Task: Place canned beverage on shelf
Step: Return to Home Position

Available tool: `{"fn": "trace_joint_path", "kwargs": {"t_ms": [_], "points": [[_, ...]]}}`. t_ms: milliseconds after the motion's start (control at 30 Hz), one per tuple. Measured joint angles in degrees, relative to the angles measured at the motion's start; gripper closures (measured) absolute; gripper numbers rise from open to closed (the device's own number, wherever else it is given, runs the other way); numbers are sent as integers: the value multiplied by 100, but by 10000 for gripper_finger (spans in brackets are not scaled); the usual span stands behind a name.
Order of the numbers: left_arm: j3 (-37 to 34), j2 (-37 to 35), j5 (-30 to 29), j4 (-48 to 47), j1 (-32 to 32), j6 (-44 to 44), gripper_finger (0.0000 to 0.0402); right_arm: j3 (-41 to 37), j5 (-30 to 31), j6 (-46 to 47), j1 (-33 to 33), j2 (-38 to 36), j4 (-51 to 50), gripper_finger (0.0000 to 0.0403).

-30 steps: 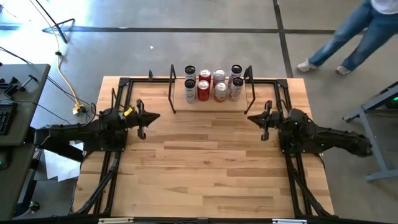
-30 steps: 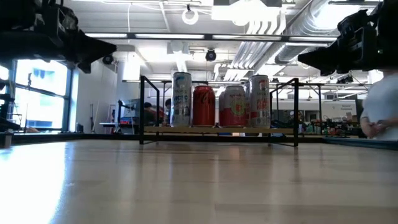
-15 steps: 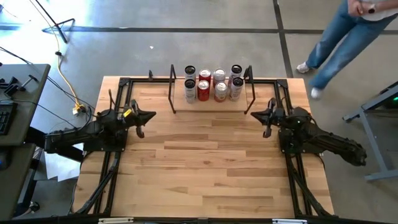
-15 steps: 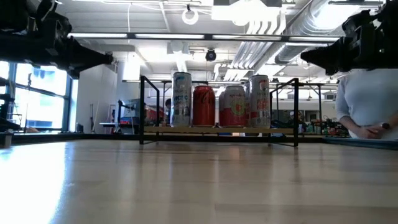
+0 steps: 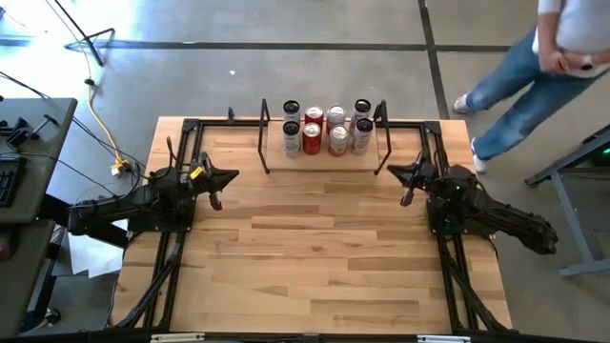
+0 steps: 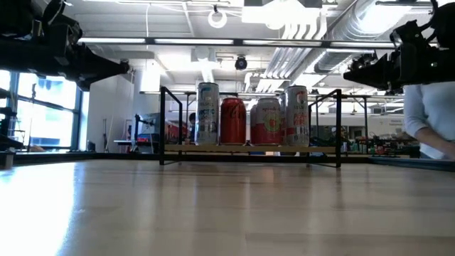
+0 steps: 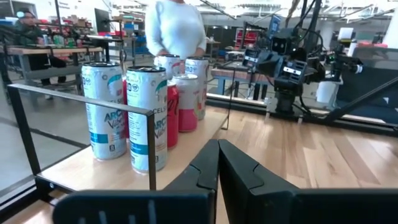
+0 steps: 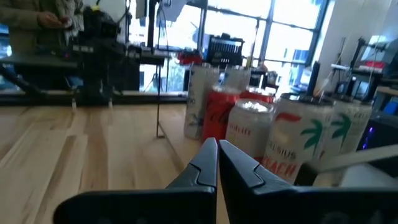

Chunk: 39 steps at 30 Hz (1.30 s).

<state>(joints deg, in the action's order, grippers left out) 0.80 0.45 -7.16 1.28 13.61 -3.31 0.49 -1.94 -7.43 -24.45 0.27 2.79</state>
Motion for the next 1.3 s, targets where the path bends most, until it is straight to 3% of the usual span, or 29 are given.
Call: {"fn": "trace_joint_path", "kwargs": {"t_ms": [1300], "points": [[0,0,10,7,-2,202,398,24,5,102,0,11,-245,403]]}}
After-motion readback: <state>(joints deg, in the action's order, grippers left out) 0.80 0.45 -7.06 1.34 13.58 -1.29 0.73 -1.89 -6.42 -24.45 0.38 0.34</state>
